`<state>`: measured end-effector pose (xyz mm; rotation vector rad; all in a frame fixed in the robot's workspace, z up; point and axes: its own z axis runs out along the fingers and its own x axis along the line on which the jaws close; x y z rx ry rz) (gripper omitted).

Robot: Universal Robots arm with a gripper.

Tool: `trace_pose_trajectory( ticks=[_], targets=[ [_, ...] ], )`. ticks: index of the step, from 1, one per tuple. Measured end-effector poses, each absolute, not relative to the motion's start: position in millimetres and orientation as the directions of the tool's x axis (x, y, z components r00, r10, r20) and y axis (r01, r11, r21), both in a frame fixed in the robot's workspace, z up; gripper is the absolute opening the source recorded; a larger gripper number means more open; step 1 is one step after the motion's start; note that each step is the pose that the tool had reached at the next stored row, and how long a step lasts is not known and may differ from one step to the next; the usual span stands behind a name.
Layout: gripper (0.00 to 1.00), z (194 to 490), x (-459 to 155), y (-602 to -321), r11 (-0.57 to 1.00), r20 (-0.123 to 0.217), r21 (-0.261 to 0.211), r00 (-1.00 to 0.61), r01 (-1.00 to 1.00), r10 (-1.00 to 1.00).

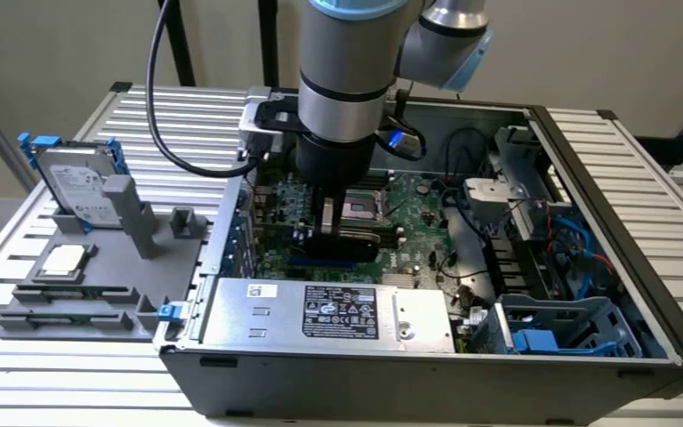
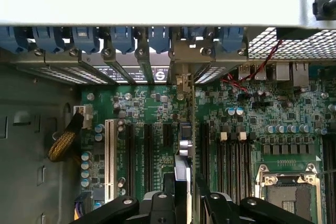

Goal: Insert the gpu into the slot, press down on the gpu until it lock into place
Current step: 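Insert the gpu into the slot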

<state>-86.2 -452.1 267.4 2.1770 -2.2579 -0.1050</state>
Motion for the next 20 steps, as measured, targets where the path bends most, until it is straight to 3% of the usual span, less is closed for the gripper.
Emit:
trace_pose_trajectory(
  ticks=[20],
  targets=[
    [0.26, 262.8, -86.2, -450.9, 0.033, -0.044, 0.051, -0.035, -0.998, -0.998]
  ],
)
